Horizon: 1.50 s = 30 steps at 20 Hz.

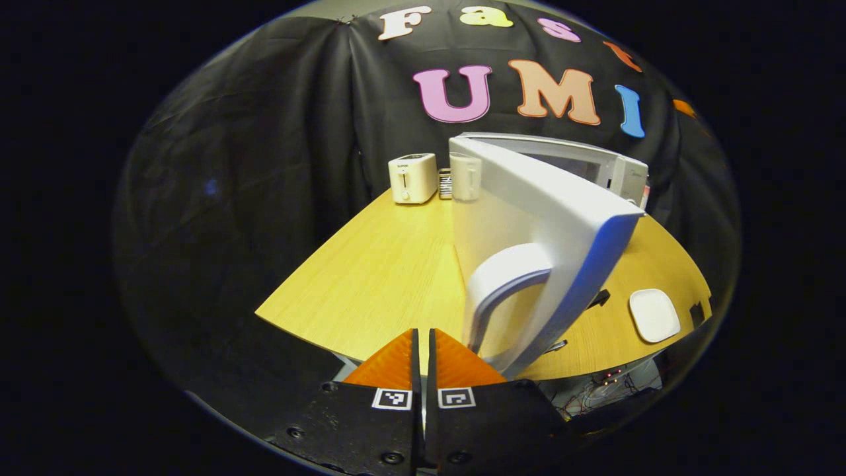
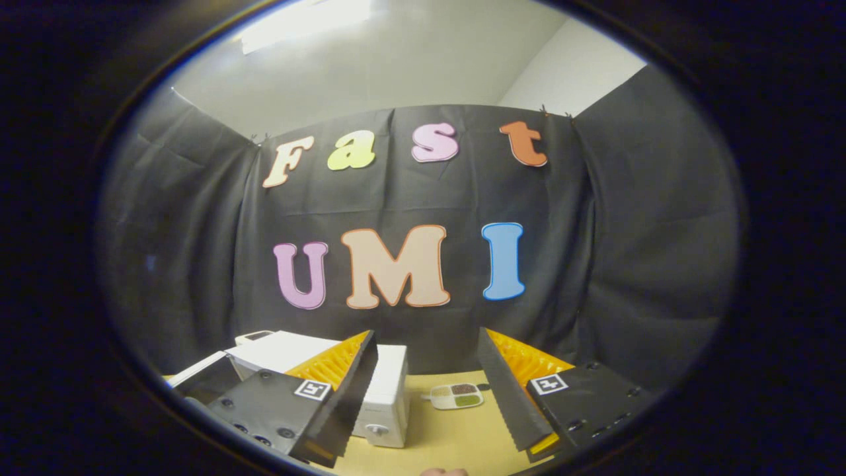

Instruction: Open the microwave oven with the left hand, put the food in, and close the microwave oven.

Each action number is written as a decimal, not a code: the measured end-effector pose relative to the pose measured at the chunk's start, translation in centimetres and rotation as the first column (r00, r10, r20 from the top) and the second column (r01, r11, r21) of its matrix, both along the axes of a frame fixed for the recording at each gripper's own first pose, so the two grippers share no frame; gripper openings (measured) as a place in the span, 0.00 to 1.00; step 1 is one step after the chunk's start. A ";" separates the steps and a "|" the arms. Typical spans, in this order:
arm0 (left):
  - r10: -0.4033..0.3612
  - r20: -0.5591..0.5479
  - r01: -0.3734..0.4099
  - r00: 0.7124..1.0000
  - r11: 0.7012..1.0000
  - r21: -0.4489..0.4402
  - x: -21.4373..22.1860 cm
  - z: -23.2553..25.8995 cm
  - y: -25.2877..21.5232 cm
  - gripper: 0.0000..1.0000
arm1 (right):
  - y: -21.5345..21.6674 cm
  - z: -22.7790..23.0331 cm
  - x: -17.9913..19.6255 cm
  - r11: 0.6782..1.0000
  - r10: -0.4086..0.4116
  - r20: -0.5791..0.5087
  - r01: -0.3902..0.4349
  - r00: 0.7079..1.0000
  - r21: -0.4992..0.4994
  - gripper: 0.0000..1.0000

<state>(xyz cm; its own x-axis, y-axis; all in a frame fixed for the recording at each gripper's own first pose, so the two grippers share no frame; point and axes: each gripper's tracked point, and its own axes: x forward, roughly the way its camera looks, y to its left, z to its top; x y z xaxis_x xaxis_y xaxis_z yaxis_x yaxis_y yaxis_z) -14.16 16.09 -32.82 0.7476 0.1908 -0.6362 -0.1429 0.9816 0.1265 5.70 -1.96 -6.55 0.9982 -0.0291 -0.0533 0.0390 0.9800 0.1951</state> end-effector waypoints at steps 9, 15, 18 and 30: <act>-0.019 -0.016 0.019 1.000 1.000 0.005 2.7 -0.5 -6.7 0.00 | -4.7 -0.6 0.3 0.998 0.044 -0.014 -0.045 0.999 -0.035 0.85; -0.146 0.012 0.145 0.989 0.988 0.062 7.4 -0.1 -14.1 0.00 | -7.1 -1.4 0.7 0.997 0.067 -0.024 -0.068 0.997 -0.040 0.85; -0.217 0.019 0.214 0.976 0.971 0.102 10.0 -0.3 -17.3 0.00 | -7.7 -2.1 0.8 0.997 0.078 -0.037 -0.079 0.996 -0.021 0.85; -0.358 0.039 0.351 0.933 0.927 0.131 20.0 -2.0 -25.2 0.00 | -9.9 -2.8 0.2 0.996 0.081 -0.039 -0.083 0.996 -0.034 0.85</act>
